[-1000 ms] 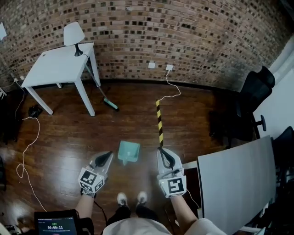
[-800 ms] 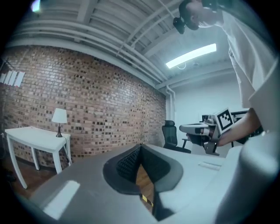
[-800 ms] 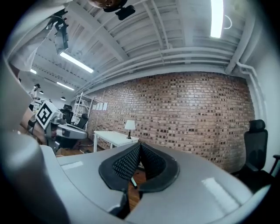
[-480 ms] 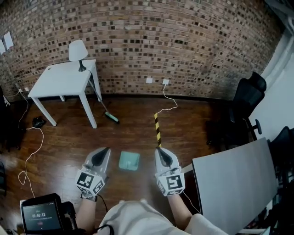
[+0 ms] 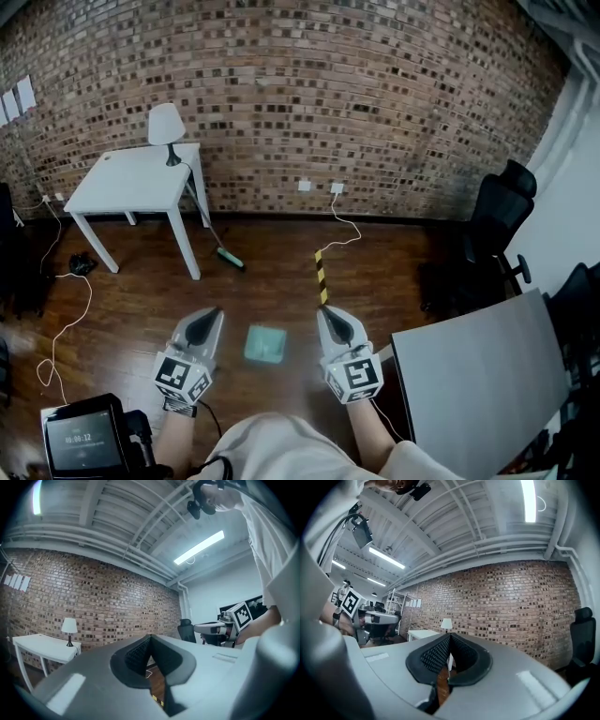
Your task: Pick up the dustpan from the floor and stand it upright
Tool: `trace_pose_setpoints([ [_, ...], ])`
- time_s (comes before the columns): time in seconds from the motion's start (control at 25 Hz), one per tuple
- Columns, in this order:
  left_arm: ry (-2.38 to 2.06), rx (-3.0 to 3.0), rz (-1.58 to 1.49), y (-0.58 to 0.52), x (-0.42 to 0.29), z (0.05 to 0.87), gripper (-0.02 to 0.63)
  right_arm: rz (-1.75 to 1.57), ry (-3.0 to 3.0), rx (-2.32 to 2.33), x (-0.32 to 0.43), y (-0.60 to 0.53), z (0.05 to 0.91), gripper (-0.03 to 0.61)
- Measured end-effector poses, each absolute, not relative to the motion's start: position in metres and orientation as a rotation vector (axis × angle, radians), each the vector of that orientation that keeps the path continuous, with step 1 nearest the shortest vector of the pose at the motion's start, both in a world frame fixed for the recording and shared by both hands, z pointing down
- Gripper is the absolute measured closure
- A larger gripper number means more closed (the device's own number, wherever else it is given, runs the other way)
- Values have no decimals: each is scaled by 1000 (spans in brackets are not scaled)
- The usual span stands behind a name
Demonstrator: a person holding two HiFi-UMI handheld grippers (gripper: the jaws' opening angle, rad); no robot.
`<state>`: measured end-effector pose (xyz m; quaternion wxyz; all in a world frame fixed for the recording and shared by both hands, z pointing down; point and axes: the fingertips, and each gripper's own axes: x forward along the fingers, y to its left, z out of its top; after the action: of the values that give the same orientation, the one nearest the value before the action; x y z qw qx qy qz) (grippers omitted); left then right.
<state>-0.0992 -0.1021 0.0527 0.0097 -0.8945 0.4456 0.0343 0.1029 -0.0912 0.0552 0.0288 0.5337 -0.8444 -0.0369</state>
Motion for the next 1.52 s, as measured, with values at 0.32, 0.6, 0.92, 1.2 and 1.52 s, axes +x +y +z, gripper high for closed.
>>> trace_pose_setpoints([
  [0.32,1336,-2841,90,-68,-104,49,612,-126,-2610,1701,94,-58,34,565],
  [0.6,1277,-2868,95,4,-102,46,612,-110,-2651,1667,89,10,43,565],
  [0.92,1245,-2885,175,171,-62,56,612,-27,-2770,1667,113,162,60,565],
  [1.2,1340,-2891,159,308,-33,75,612,30,-2780,1600,145,309,68,565],
  [1.52,1267,-2937,169,392,-16,54,612,108,-2828,1540,157,391,59,565],
])
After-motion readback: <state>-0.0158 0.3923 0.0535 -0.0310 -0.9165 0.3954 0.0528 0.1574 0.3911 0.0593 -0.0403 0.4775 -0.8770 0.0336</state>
